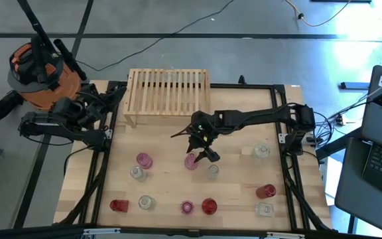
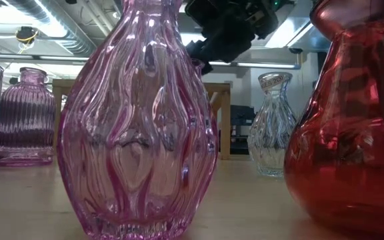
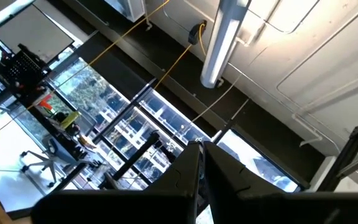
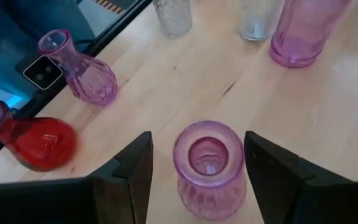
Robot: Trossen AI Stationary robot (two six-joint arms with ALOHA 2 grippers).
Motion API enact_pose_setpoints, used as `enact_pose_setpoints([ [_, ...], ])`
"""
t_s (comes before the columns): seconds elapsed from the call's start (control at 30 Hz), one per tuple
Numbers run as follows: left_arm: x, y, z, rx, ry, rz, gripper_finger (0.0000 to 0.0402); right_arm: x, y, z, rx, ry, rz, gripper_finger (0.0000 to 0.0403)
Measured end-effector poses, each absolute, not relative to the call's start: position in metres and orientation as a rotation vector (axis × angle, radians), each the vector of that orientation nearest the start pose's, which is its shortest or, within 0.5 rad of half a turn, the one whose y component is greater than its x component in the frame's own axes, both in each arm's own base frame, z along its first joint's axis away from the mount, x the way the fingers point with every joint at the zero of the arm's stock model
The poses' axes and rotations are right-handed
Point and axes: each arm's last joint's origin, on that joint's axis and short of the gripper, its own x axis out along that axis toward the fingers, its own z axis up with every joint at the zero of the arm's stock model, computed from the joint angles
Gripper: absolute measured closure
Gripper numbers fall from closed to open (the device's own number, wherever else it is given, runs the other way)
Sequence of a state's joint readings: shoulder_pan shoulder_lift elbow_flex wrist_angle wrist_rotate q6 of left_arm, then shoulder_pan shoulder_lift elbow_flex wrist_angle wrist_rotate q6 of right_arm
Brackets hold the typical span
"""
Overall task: Sort vases onto shelf
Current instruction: Put the pink vase on the shelf
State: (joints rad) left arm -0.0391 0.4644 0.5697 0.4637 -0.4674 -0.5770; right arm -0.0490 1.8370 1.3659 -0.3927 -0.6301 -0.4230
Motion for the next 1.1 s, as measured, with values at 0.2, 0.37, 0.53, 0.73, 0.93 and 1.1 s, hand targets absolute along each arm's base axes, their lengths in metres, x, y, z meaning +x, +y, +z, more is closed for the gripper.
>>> enact_pose_setpoints([
  [0.2,0.101,0.009,0.358,-0.697,-0.665,0.248,0.0386,0.407,-0.002,0.218,-0.076,0.644,0.725,0.0204],
  [0.37,0.101,0.009,0.358,-0.718,-0.667,0.238,0.0386,0.413,0.0,0.21,-0.061,0.621,0.745,0.0204],
  [0.53,0.101,0.009,0.358,-0.717,-0.666,0.231,0.0386,0.414,0.0,0.211,-0.065,0.613,0.739,0.0233],
  [0.73,0.101,0.009,0.358,-0.716,-0.665,0.23,0.0386,0.414,0.0,0.21,-0.062,0.617,0.742,0.0303],
  [0.93,0.101,0.009,0.358,-0.712,-0.665,0.231,0.0386,0.413,0.0,0.211,-0.054,0.618,0.745,0.0303],
  [1.1,0.101,0.009,0.358,-0.709,-0.663,0.233,0.0386,0.411,0.0,0.213,-0.037,0.64,0.759,0.0303],
])
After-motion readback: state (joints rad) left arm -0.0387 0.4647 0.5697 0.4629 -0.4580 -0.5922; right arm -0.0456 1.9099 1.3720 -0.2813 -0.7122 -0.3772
